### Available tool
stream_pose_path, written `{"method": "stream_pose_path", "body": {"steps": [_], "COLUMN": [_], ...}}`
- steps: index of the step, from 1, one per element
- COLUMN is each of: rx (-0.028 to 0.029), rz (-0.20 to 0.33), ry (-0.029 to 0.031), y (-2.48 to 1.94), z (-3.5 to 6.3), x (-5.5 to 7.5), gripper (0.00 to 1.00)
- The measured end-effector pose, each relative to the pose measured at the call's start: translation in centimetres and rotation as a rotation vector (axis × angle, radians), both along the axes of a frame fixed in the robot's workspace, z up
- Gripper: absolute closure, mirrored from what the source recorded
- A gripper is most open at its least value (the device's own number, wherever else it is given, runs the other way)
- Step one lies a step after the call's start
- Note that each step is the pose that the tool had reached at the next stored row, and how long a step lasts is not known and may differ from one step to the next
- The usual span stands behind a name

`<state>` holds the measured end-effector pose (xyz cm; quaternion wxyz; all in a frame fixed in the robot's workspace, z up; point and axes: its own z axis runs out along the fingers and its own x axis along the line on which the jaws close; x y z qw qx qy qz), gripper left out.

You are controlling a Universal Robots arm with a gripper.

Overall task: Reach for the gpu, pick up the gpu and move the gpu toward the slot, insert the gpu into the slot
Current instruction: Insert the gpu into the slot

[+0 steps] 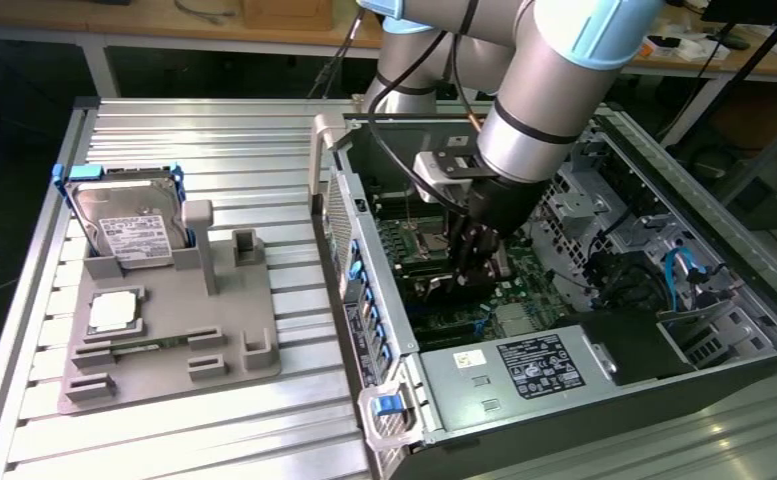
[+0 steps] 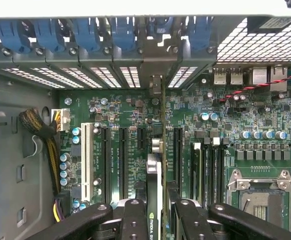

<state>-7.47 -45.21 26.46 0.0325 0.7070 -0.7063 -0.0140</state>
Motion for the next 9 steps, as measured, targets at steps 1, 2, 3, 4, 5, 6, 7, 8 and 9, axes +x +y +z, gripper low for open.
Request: {"method": "stream_pose_path", "body": {"steps": [1,2,3,4,5,6,7,8,9], "rx": [0.0001,0.0001,0.0,0.0,0.0001,0.0,0.0001,0.0001,0.0001], "rz": [0.0,0.0,0.0,0.0,0.0,0.0,0.0,0.0,0.0], "ry": [0.0,0.0,0.0,0.0,0.0,0.0,-0.0001,-0.0001,-0.0001], "y": [0.0,0.0,0.0,0.0,0.0,0.0,0.0,0.0,0.0], "z": [-0.05,-0.09,-0.12,-0.15,-0.2,-0.25,-0.28,-0.35,-0.4], "x": [0.0,-0.01,-0.02,-0.02,-0.03,-0.04,-0.05,-0.09,-0.12], "gripper": [0.73,0.73,0.73,0.73,0.73,0.73,0.73,0.73,0.73]}}
